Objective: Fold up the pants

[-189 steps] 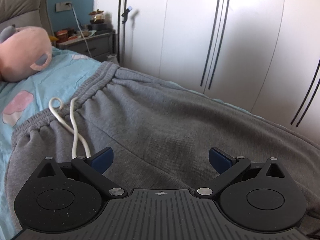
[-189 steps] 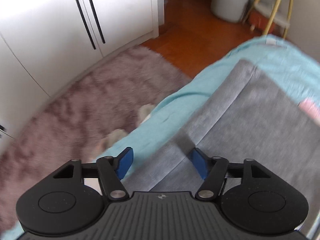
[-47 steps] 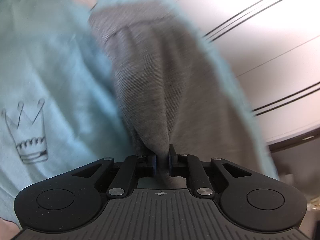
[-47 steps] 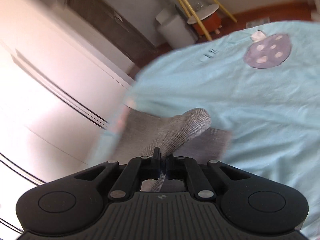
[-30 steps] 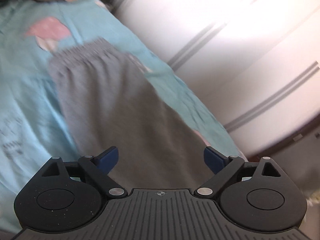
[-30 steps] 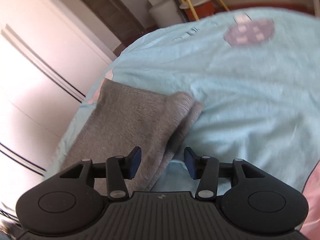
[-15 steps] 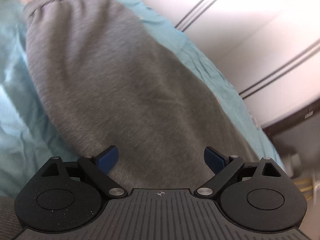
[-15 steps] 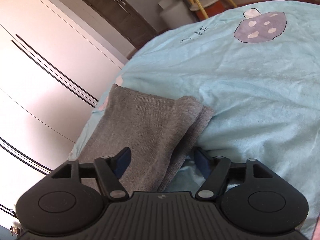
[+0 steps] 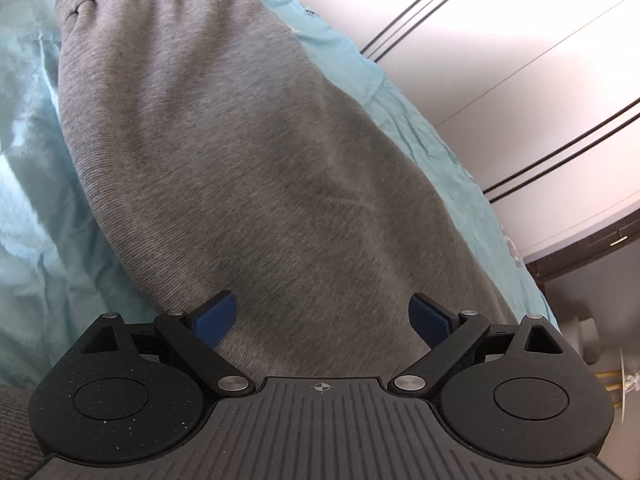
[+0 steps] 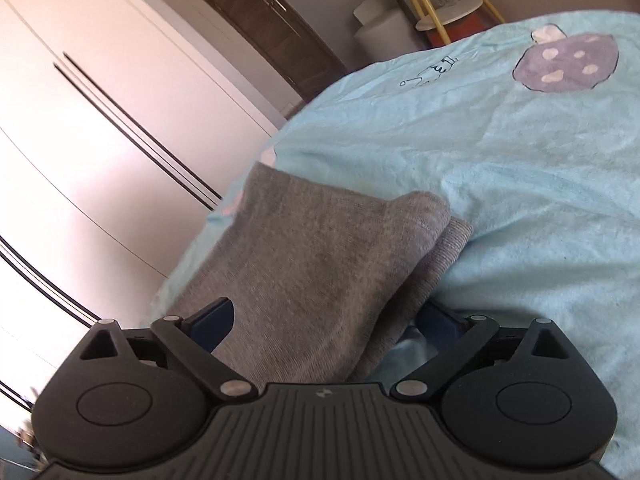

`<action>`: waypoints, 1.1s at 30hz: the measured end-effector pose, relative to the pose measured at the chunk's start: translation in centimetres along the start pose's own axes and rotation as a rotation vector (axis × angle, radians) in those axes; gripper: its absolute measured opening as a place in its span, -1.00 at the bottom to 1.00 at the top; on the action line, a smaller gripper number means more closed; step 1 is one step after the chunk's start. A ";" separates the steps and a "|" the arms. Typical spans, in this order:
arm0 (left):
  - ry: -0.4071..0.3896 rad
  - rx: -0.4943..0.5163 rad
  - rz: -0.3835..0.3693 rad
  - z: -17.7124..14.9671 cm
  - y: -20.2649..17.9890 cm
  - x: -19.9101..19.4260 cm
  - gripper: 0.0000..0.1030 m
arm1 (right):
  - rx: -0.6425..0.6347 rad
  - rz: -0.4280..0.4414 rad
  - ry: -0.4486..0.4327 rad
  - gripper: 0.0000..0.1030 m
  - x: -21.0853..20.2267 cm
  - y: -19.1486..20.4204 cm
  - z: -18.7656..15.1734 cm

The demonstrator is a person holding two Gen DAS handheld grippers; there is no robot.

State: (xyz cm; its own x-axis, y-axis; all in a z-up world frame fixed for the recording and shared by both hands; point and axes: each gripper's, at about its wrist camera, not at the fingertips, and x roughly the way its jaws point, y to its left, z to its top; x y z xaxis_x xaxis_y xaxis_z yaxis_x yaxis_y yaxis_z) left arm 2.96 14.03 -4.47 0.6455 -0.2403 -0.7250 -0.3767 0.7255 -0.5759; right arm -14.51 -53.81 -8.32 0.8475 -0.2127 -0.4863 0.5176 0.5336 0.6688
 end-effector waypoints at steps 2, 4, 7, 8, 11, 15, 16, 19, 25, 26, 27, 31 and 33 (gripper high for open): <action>0.000 0.007 0.006 0.0 -0.1 0.0 0.88 | 0.032 0.030 -0.002 0.90 0.2 -0.5 0.4; -0.001 0.010 0.011 -0.1 -0.2 0.1 0.88 | 0.062 0.034 0.013 0.90 0.5 -0.8 0.9; -0.003 0.008 0.013 -0.1 -0.2 0.1 0.88 | 0.088 0.025 0.040 0.90 1.0 -0.7 1.5; -0.003 0.008 0.013 -0.1 -0.2 0.1 0.88 | 0.081 0.020 0.051 0.90 1.1 -0.5 1.7; -0.003 0.007 0.014 -0.1 -0.2 0.1 0.89 | 0.080 0.007 0.057 0.88 1.2 -0.2 1.7; -0.005 0.010 0.021 -0.1 -0.3 0.1 0.89 | 0.091 -0.048 0.052 -0.11 0.7 -0.6 1.6; -0.004 0.012 0.022 -0.1 -0.3 0.2 0.89 | 0.112 -0.056 0.056 -0.28 0.6 -1.1 1.7; -0.004 0.012 0.024 -0.1 -0.3 0.2 0.89 | 0.155 -0.030 0.061 -0.31 0.6 -2.0 1.9; -0.002 0.013 0.028 0.0 -0.3 0.2 0.89 | 0.089 -0.077 0.068 -0.31 0.9 -1.1 1.8; -0.003 0.014 0.029 0.0 -0.3 0.2 0.89 | 0.075 -0.089 0.066 -0.31 1.0 -0.8 1.8; -0.003 0.013 0.029 0.0 -0.3 0.3 0.89 | 0.066 -0.099 0.063 -0.31 1.0 -0.5 1.8; -0.004 0.011 0.032 0.0 -0.3 0.2 0.89 | 0.021 -0.139 0.050 -0.67 1.1 0.2 1.6; -0.005 0.012 0.033 -0.1 -0.4 0.3 0.89 | 0.014 -0.137 0.049 -0.73 1.0 0.2 1.6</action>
State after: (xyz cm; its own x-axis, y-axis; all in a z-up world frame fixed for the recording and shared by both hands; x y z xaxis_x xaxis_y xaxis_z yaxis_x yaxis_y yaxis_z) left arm 3.22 13.67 -4.47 0.6358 -0.2131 -0.7419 -0.3902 0.7405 -0.5472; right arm -13.34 -55.26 -7.78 0.7623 -0.2426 -0.6001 0.6300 0.4906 0.6019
